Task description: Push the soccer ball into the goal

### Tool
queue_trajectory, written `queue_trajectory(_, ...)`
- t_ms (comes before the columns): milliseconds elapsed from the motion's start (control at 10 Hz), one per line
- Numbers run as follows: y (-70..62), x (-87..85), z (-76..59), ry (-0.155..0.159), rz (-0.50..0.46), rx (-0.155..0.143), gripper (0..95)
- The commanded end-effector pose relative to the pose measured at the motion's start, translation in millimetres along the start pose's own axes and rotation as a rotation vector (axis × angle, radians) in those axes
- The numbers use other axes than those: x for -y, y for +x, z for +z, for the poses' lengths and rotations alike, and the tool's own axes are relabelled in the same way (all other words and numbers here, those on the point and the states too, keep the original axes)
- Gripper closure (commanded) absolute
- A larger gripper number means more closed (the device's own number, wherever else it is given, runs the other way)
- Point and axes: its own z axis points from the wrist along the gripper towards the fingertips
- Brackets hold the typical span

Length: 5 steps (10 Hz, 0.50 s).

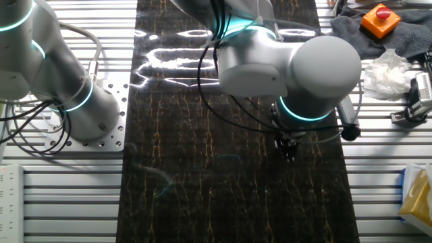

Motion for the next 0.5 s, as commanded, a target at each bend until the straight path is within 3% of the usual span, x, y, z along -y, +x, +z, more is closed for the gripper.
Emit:
queue_trajectory(100, -0.5, -5.4, -3.4, 0.000, 0.007, 0.000, 0.0)
queue_trajectory(500, -3.0, -15.9, -0.8, -0.026, 0.045, -0.007, 0.0)
